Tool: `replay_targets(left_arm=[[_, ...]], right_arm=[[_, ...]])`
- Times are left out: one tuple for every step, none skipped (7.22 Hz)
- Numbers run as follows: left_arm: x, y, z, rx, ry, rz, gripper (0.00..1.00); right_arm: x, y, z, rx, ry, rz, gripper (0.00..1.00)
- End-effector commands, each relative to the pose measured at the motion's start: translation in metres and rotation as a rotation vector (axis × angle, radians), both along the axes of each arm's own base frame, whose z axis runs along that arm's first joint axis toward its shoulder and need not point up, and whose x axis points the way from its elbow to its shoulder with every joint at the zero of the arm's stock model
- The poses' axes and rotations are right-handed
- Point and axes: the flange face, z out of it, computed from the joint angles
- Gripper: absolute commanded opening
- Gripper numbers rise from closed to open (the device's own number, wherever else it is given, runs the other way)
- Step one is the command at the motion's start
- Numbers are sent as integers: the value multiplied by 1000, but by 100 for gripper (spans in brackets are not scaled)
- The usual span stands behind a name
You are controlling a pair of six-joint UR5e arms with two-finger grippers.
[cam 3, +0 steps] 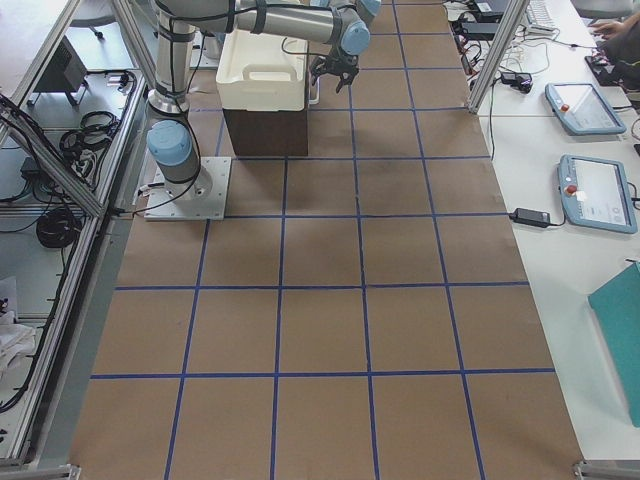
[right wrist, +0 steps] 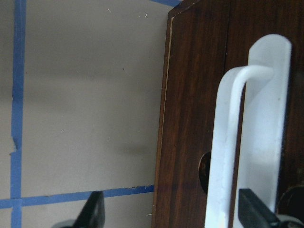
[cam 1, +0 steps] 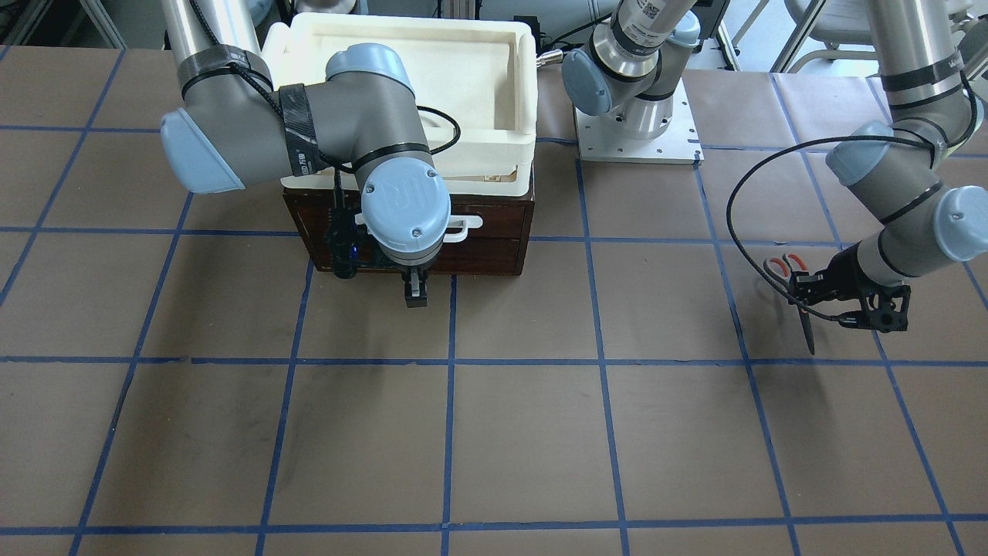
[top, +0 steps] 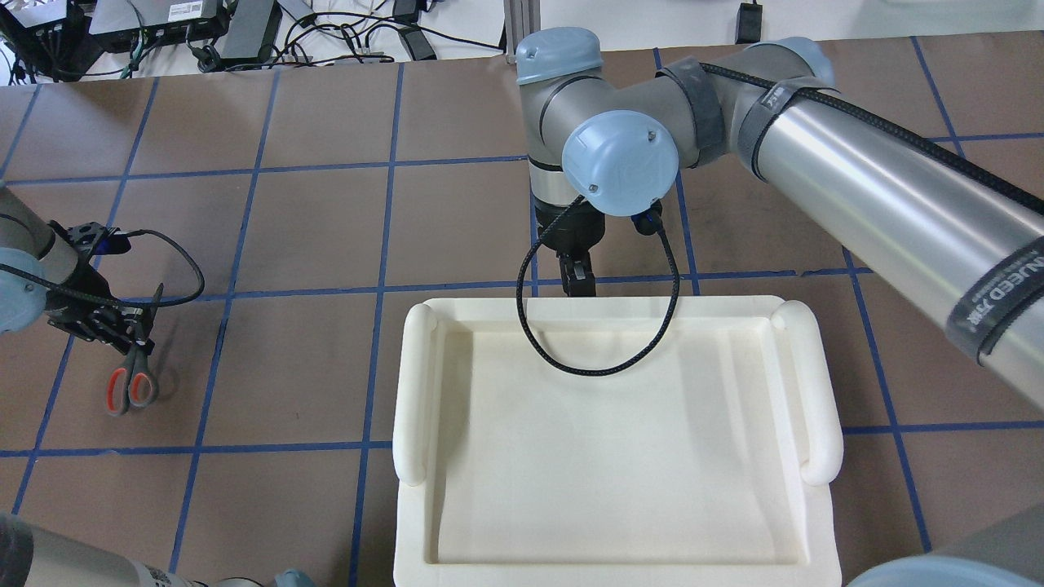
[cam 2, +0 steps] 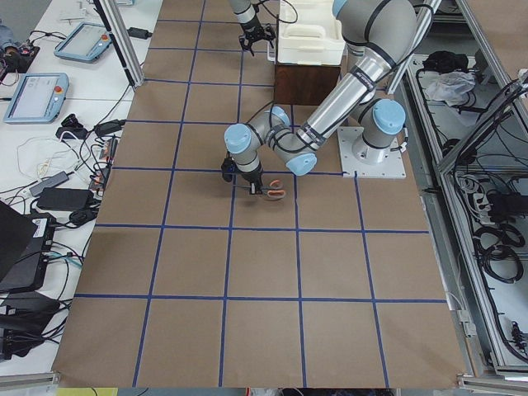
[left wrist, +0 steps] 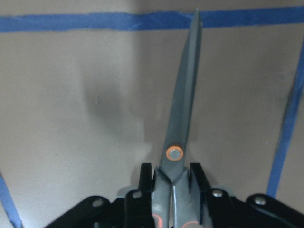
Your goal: Place scissors in drawer with both arms
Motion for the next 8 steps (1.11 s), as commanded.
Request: replay_targets(left_arm=[[-17,-9,92,8,27,-116,0],[-44,-15,161,19,44,-210,0],[-79,-14,229,43,60,-273,0],[-110,-8,275,51,72,-326,0],[-157,-1,297,40,76,-407,0],[-219,5,312,17,64,-598,0],[-258,7,314,10,81,-795,0],[-277,2,305,13,104,-902,0]], right_arm=[[0,-1,-8,15,5,0,100],[0,-1,-10,20,6,1,100],[0,-1,-10,18,5,3,100],[1,-2,-11,19,1,11,100],[1,-2,-14,22,1,14,100],[0,-1,-21,29,5,13,100],[-1,1,-25,33,6,15,100],[-1,1,-25,33,6,15,100]])
